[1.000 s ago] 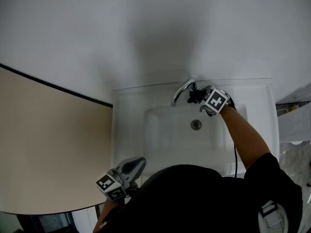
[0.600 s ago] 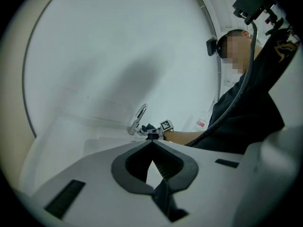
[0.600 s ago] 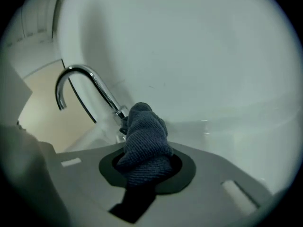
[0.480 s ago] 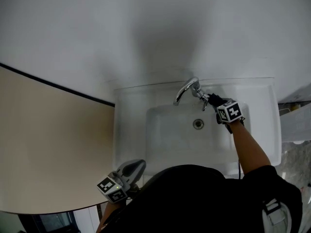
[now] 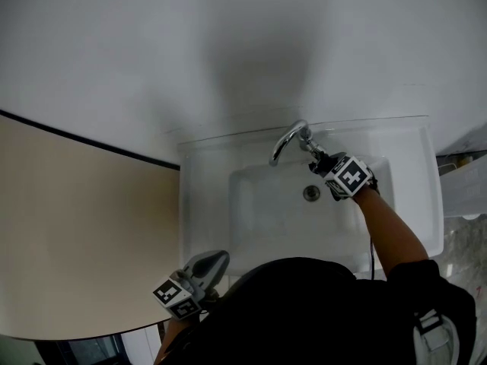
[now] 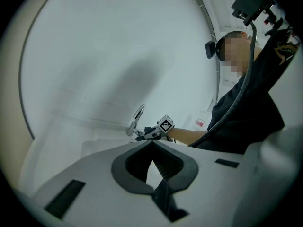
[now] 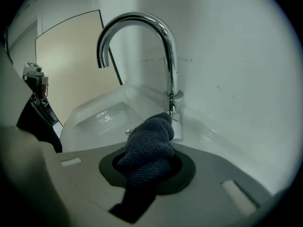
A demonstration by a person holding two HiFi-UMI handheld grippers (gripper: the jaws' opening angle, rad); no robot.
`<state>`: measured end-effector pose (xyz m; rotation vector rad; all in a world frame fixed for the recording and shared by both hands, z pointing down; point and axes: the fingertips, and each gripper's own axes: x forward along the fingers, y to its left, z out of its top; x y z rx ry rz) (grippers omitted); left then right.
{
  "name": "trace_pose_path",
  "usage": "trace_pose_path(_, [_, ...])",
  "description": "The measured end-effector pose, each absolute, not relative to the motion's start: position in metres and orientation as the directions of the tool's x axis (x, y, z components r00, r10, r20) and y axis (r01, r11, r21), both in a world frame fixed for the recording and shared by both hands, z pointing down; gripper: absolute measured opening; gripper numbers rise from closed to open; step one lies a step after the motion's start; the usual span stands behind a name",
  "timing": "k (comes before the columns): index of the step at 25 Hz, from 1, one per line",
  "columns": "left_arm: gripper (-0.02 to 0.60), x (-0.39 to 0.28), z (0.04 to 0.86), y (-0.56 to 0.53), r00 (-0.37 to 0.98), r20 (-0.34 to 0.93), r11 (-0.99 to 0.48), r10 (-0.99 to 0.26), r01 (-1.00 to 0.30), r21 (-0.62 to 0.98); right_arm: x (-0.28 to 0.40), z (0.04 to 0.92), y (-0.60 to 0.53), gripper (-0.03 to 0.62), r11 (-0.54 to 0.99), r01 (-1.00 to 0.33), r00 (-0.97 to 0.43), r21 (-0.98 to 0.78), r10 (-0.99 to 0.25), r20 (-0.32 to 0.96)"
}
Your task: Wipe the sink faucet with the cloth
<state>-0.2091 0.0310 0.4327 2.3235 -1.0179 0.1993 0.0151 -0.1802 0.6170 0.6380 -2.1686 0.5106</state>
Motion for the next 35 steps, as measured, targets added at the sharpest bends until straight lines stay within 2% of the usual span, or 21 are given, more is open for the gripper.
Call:
trace_pose_path(5, [0.000, -0.199, 0.435, 0.030, 0.714, 0.349, -0.550, -0.607, -0.694, 0.464, 0.031, 0.651, -0.217, 0.069, 0.816, -0.577, -0.413, -0.030, -0.260, 0.873])
trace_pose_path(9, [0.000, -0.199, 0.434, 0.034, 0.712, 0.349, -0.548, -0.610, -0.697, 0.463, 0.047, 0.661, -0.235, 0.069, 0.810, -0.586, -0.363, 0.019, -0.284, 0.887])
trace_pose_path(11, [0.000, -0.203, 0.435, 0.036, 0.704, 0.354, -0.538, -0.615, -0.704, 0.464, 0.050, 0.661, -0.241, 0.069, 0.845, -0.528, -0.365, 0.082, -0.313, 0.877])
trace_pose_path(15, [0.000, -0.205, 0.437, 0.039, 0.701, 0.361, -0.530, -0.616, -0.707, 0.468, 0.052, 0.658, -0.259, 0.069, 0.894, -0.327, -0.324, 0.307, -0.411, 0.852])
trace_pose_path(17, [0.000, -0.202, 0.435, 0.037, 0.707, 0.348, -0.533, -0.616, -0.699, 0.477, 0.048, 0.647, -0.274, 0.069, 0.882, -0.314, -0.350, 0.352, -0.452, 0.821])
trace_pose_path(20, [0.000, -0.202, 0.436, 0.037, 0.708, 0.346, -0.536, -0.616, -0.698, 0.474, 0.026, 0.629, -0.284, 0.069, 0.891, -0.378, -0.458, 0.251, -0.416, 0.786])
trace_pose_path(22, [0.000, -0.205, 0.437, 0.038, 0.704, 0.347, -0.531, -0.619, -0.702, 0.475, 0.019, 0.631, -0.287, 0.063, 0.873, -0.478, -0.509, 0.097, -0.365, 0.780])
trace_pose_path(24, [0.000, -0.209, 0.439, 0.041, 0.701, 0.350, -0.529, -0.621, -0.705, 0.473, 0.021, 0.633, -0.290, 0.061, 0.762, -0.613, -0.624, -0.206, -0.307, 0.719])
trace_pose_path(25, [0.000, -0.209, 0.438, 0.041, 0.702, 0.341, -0.526, -0.625, -0.702, 0.480, 0.022, 0.630, -0.288, 0.057, 0.672, -0.634, -0.699, -0.382, -0.288, 0.654])
trace_pose_path(26, [0.000, -0.209, 0.437, 0.041, 0.702, 0.335, -0.523, -0.628, -0.700, 0.486, 0.022, 0.625, -0.285, 0.057, 0.580, -0.616, -0.766, -0.534, -0.281, 0.578])
trace_pose_path(28, [0.000, -0.212, 0.441, 0.042, 0.699, 0.346, -0.520, -0.626, -0.705, 0.482, 0.022, 0.619, -0.278, 0.057, 0.444, -0.549, -0.835, -0.708, -0.307, 0.456])
trace_pose_path(35, [0.000, -0.200, 0.437, 0.032, 0.723, 0.304, -0.520, -0.620, -0.669, 0.531, 0.024, 0.611, -0.269, 0.058, 0.312, -0.482, -0.843, -0.819, -0.420, 0.336])
